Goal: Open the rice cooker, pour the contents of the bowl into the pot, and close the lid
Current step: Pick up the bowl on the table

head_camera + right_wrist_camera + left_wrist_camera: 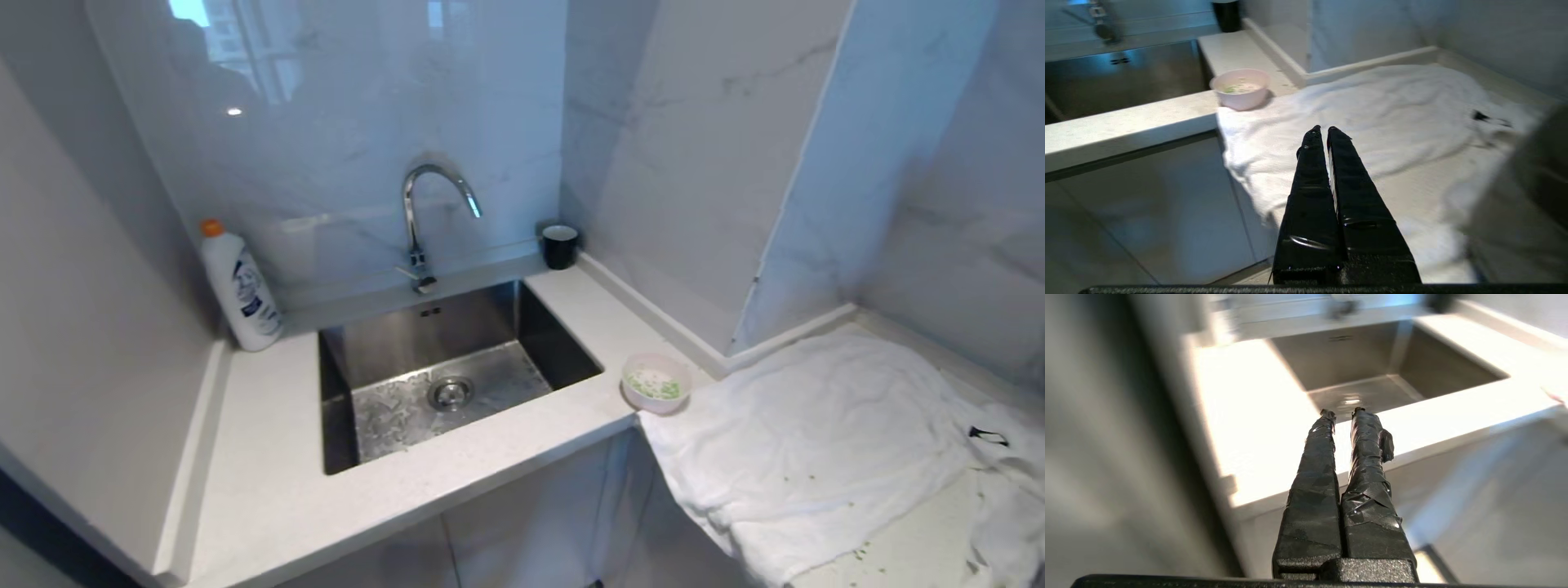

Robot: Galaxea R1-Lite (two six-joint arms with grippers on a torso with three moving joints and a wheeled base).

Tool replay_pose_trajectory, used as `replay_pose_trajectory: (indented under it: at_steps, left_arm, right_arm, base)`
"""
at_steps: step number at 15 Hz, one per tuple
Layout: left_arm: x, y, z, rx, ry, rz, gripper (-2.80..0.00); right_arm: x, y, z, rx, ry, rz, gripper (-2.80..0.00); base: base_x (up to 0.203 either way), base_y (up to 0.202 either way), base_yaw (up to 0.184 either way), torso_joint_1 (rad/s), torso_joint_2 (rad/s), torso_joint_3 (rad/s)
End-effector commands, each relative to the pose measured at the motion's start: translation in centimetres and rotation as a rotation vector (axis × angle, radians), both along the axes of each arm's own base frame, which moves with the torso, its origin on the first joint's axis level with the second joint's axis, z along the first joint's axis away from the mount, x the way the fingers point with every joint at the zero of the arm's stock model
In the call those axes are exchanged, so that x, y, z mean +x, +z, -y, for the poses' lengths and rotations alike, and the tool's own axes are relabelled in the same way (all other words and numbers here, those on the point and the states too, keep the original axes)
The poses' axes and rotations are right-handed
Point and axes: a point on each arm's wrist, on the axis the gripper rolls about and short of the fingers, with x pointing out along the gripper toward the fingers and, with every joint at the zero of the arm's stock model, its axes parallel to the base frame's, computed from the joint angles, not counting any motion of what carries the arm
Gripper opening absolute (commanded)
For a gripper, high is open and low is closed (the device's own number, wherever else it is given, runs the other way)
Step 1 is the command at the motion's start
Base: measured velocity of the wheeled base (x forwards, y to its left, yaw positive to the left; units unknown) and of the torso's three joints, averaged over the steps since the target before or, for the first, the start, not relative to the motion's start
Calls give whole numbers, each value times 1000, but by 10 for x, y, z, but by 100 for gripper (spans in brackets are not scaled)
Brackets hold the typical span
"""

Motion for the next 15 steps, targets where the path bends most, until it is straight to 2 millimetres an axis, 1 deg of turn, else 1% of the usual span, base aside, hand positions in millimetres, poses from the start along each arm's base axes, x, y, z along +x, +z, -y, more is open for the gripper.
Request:
replay_pose_trajectory:
  at_steps: [1, 7, 9, 15]
  left_arm:
    - [0, 0, 0, 0, 0, 0, -280]
    - [0, 0, 0, 0, 0, 0, -280]
    - [0, 0, 0, 0, 0, 0, -280]
    - [0, 0, 0, -2, 0, 0, -280]
  right_arm:
    - [0, 0, 0, 0, 0, -1, -280]
    - [0, 0, 0, 0, -1, 0, -280]
    - [0, 0, 0, 0, 0, 0, -280]
    - [0, 0, 0, 0, -1, 0, -280]
  base:
    - [2, 6, -180, 3, -2, 3]
    - [1, 7, -173, 4, 2, 2]
    - [1, 2, -116, 0, 3, 1]
    - [0, 0, 0, 0, 0, 0]
